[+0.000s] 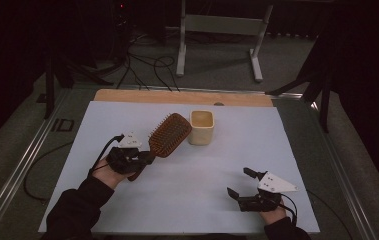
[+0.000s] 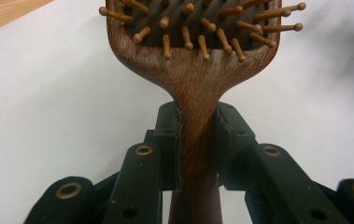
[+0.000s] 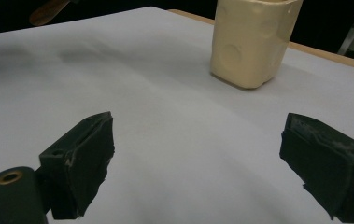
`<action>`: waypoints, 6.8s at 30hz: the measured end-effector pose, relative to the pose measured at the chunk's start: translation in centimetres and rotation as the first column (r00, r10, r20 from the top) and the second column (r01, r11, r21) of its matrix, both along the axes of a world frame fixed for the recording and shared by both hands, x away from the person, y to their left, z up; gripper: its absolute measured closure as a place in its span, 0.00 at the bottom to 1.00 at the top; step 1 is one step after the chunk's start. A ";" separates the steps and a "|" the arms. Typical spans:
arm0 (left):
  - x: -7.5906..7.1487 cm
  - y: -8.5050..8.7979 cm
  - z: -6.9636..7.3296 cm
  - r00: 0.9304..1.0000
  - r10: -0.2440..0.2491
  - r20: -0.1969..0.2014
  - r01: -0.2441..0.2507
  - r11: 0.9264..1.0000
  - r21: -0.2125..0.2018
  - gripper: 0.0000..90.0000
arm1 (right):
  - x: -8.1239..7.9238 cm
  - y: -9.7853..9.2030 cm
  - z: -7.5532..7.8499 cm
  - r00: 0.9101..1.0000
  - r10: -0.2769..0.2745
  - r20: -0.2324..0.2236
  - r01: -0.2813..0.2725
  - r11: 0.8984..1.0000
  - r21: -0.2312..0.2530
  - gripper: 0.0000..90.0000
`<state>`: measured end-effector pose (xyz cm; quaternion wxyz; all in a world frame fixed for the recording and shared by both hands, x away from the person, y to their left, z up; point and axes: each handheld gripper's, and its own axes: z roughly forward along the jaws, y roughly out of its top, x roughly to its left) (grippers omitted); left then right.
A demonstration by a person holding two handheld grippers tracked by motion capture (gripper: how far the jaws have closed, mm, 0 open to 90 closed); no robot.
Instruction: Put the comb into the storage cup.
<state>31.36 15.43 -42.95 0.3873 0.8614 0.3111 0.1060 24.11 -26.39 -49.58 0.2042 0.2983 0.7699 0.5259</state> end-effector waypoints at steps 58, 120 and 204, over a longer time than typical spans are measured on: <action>-2.3 -0.1 -3.4 0.988 -0.026 0.153 0.055 0.980 -0.191 0.82 | 0.7 3.3 8.4 0.999 -0.049 -0.012 0.050 0.998 0.035 0.11; -2.4 -0.5 -3.4 0.981 -0.036 0.188 0.077 0.974 -0.214 0.82 | 7.7 14.4 11.2 0.952 0.031 -0.305 0.062 0.954 0.292 0.10; -3.1 3.3 -3.7 0.995 0.039 0.095 -0.015 0.971 -0.240 0.00 | 8.1 10.5 16.7 0.985 0.022 -0.173 0.018 0.974 0.224 0.61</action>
